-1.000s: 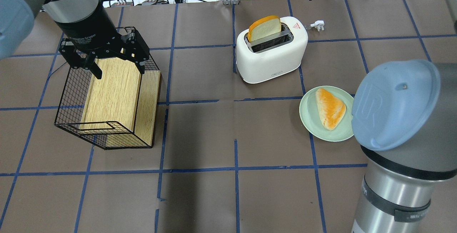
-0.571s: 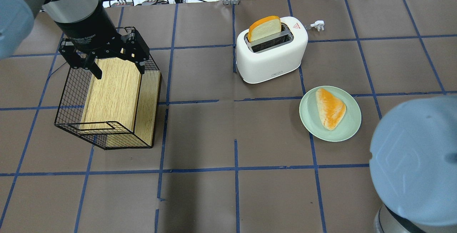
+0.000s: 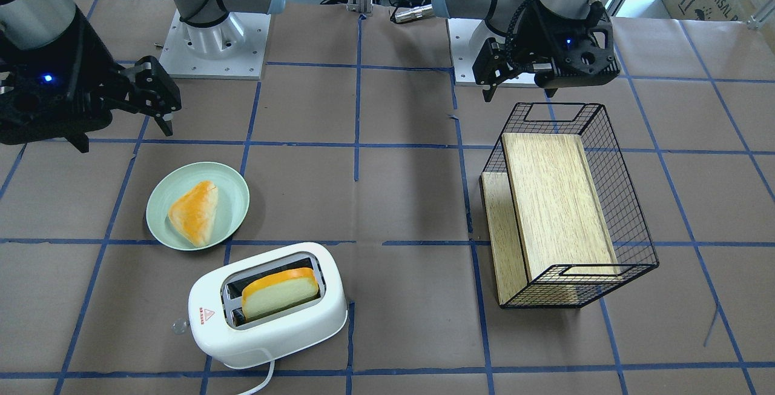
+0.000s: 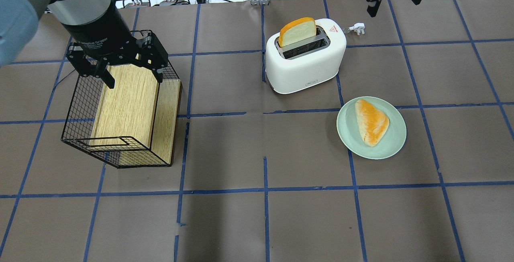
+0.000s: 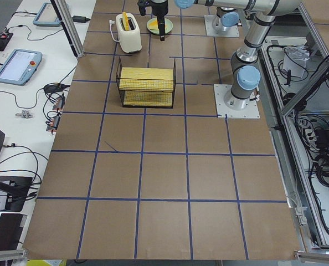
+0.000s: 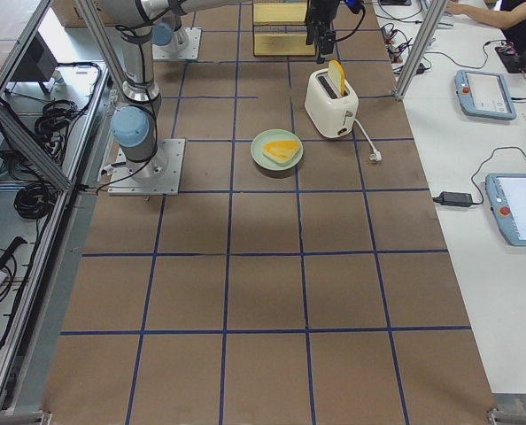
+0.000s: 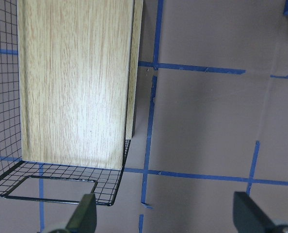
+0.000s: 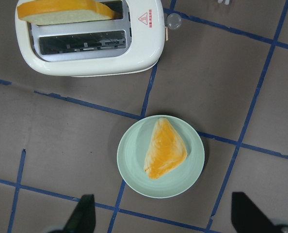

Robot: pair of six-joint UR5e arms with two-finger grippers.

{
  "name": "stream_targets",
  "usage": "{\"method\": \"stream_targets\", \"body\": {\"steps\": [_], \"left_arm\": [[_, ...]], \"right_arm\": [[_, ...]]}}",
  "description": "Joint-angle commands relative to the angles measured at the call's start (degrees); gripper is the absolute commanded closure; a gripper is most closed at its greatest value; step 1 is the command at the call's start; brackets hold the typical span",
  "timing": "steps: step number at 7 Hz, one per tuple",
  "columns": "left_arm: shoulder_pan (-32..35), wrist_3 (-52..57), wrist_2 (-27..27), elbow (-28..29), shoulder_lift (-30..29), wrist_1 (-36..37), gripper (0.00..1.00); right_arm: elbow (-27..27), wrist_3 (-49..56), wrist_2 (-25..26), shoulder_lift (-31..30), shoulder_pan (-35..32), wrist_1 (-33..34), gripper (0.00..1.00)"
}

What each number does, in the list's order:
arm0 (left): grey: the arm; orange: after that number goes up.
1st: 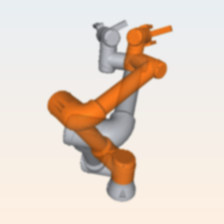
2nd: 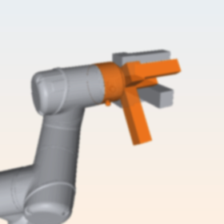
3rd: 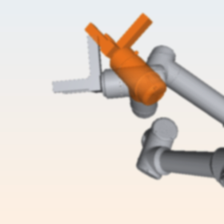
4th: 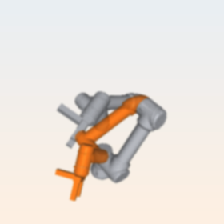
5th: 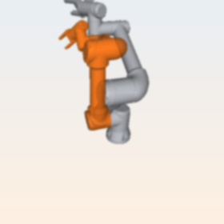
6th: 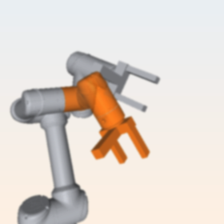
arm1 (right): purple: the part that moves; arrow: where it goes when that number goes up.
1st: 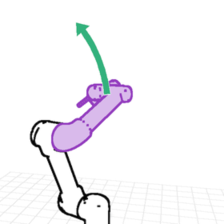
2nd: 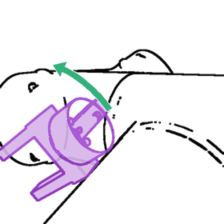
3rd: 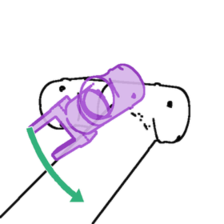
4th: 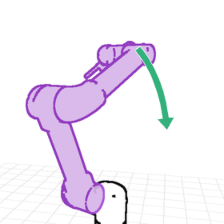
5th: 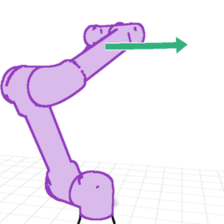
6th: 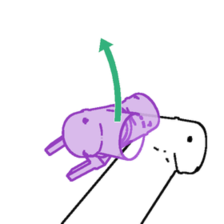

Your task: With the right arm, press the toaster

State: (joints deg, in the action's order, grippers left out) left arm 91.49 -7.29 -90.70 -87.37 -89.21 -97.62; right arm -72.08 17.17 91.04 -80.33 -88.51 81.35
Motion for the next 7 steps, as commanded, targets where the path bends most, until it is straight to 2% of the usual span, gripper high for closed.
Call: {"method": "stream_targets", "body": {"steps": [1, 3, 7], "left_arm": [[0.0, 0.0, 0.0, 0.0, 0.0, -0.02, 0.0], [0.0, 0.0, 0.0, 0.0, 0.0, -0.02, 0.0], [0.0, 0.0, 0.0, 0.0, 0.0, 0.06, 0.0]], "right_arm": [[-12.61, -0.38, 0.28, -6.58, 0.0, 9.84, 0.01], [-16.85, -0.56, 0.37, -8.87, 0.0, 9.62, 0.01], [-17.04, -0.21, 0.46, -8.79, 0.18, 9.79, 0.01]]}}
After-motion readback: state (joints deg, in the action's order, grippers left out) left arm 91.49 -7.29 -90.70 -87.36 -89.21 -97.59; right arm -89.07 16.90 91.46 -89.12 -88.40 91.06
